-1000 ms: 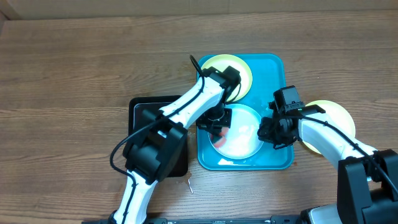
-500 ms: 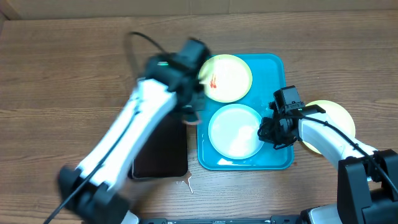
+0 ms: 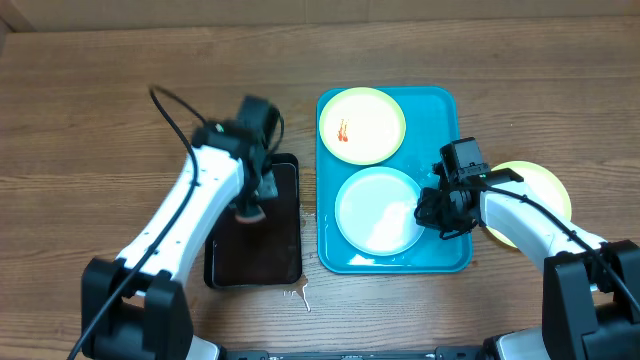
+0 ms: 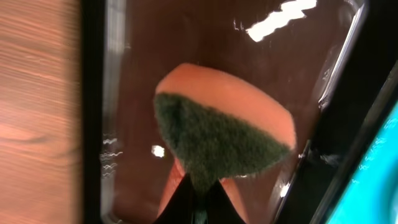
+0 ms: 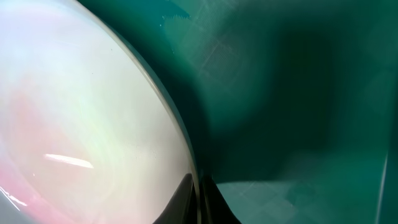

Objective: Clean dirty plates on tray and stack at the side
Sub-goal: 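Put the sponge back on the black tray with the left gripper, then lift the white plate with the right gripper and tilt it over the black tray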

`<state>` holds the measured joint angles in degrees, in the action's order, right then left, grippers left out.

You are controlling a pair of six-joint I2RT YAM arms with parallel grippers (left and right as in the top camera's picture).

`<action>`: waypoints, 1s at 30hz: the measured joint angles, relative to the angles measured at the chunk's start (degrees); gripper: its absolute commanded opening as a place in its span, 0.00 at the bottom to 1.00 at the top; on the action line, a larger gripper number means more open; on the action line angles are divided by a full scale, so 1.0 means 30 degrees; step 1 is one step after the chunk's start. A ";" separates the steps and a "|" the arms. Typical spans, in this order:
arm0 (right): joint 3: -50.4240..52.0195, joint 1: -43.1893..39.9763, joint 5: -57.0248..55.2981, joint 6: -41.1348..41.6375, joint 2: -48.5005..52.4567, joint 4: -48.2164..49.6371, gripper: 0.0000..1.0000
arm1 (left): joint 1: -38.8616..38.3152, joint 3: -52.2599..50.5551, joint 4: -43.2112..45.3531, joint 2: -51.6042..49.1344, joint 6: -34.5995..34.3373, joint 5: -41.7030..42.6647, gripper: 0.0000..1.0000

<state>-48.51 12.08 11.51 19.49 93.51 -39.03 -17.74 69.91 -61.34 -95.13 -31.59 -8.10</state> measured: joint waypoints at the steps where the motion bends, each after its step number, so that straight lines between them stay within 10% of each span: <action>1: 0.0000 0.0000 0.0000 -0.0007 0.0000 0.0007 0.04 | 0.0000 -0.1188 0.1035 -0.0051 0.0000 0.0583 0.04; 10: 0.0000 0.0000 -0.0036 -0.0007 0.0000 -0.0007 0.04 | 0.0000 -0.4240 0.3271 -0.0175 -0.0007 0.2492 0.23; 22: -0.4401 0.0219 -0.1457 -0.0430 -0.0867 -0.6171 0.04 | 0.2171 0.1785 -0.2878 -0.0175 0.0787 0.3002 0.47; 27: -0.8357 0.2200 -0.3213 -0.1020 -0.1617 -0.8626 0.04 | 0.4714 0.5697 -0.4663 -0.0058 0.1661 0.3118 0.99; 30: -0.9836 0.4022 -0.4277 -0.1239 -0.1727 -0.8466 0.04 | 0.6222 0.7672 -0.4983 0.0117 0.1676 0.3264 1.00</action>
<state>-78.02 24.14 -1.32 15.77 88.33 -64.42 0.93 92.92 -76.29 -94.78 -26.57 1.69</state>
